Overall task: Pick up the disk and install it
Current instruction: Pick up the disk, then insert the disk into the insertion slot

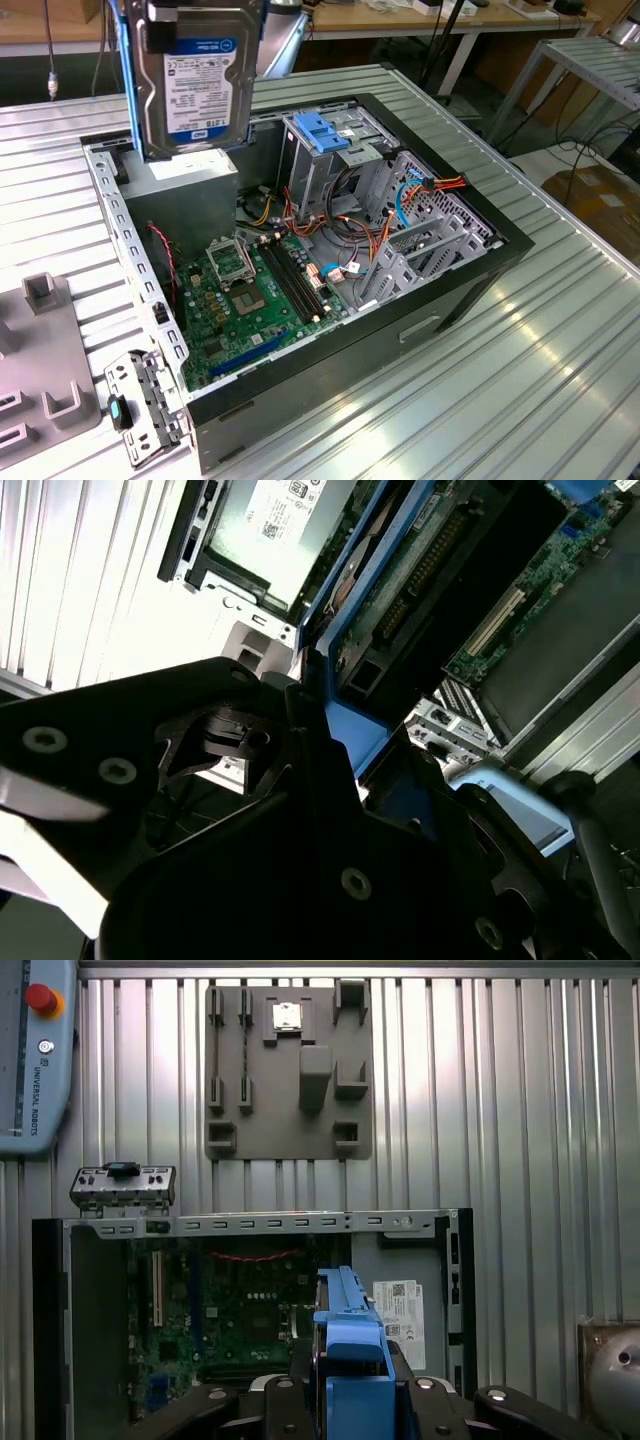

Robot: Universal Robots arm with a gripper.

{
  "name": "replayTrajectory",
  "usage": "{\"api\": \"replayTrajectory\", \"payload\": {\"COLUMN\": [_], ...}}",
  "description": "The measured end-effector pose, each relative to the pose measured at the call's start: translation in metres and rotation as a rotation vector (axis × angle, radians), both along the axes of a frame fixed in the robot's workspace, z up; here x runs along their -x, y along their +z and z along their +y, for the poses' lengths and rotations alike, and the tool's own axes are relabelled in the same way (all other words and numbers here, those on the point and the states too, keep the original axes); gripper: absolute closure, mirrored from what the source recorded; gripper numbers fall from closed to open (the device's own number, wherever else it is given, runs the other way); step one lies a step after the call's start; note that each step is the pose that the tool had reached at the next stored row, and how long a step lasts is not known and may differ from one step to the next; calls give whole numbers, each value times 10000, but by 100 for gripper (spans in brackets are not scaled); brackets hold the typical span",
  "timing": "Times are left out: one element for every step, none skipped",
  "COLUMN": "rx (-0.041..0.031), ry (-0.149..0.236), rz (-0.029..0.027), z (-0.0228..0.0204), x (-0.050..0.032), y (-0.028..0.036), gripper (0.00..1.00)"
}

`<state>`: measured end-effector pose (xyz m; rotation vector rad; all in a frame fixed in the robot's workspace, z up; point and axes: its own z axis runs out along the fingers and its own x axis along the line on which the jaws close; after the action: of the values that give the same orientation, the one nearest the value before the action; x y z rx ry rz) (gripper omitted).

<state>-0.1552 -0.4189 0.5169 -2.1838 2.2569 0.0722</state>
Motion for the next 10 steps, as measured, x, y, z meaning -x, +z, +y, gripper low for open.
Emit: {"api": "replayTrajectory", "payload": {"rx": [0,0,0,0,0,1,-1,-1,0,0], "ry": [0,-1,-1,0,-1,0,0,-1,-1,0], "rz": [0,0,0,0,0,1,0,0,0,0], "z": [0,0,0,0,0,0,-1,0,0,-2], "x": [-36,-87,-120,-159,-247,-286,-287,-287,-298,-304], "y": [-1,-1,-2,-2,-2,-3,-3,-3,-3,-3], "gripper": [63,63,63,63,63,63,63,63,63,63]}}
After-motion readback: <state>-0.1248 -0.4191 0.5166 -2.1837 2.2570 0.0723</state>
